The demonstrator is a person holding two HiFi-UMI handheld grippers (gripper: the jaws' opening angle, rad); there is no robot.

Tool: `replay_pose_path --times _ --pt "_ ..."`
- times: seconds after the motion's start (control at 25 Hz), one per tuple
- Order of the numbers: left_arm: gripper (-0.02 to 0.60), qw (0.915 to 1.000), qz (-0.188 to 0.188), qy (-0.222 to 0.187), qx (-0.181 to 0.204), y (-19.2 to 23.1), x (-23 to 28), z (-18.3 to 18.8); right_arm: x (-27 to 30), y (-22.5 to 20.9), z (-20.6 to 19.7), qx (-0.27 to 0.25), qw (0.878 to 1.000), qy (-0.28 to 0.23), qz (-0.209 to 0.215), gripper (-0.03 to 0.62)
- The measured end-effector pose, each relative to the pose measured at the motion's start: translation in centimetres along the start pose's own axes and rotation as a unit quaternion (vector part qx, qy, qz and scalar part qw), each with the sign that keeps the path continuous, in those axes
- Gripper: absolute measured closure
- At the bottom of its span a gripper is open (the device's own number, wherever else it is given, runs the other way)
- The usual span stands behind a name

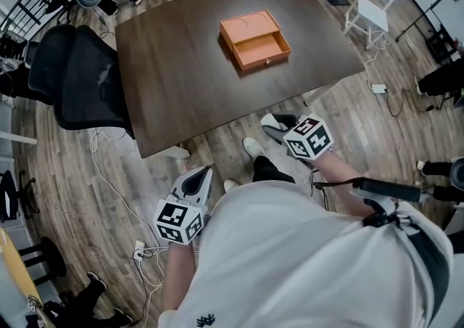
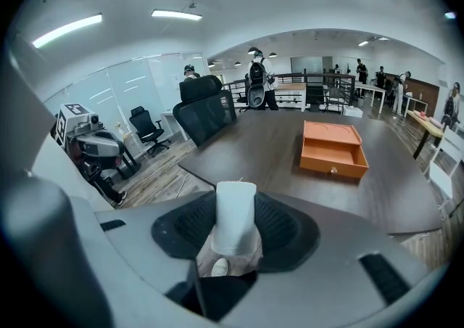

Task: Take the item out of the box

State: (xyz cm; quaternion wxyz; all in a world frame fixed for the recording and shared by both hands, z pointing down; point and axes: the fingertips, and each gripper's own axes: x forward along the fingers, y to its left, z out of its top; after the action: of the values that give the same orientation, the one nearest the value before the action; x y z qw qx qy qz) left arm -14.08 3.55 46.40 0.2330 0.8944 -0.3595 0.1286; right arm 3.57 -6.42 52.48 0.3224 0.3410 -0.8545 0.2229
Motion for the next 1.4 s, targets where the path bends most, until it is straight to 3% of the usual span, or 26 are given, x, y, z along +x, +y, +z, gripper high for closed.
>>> replay_pose_path --times 1.4 --pt "0.572 0.9998 0.005 0.008 -0.019 1.4 1.4 -0.1 2.1 0.5 0.4 -0.02 0.999 0.015 0.028 0.433"
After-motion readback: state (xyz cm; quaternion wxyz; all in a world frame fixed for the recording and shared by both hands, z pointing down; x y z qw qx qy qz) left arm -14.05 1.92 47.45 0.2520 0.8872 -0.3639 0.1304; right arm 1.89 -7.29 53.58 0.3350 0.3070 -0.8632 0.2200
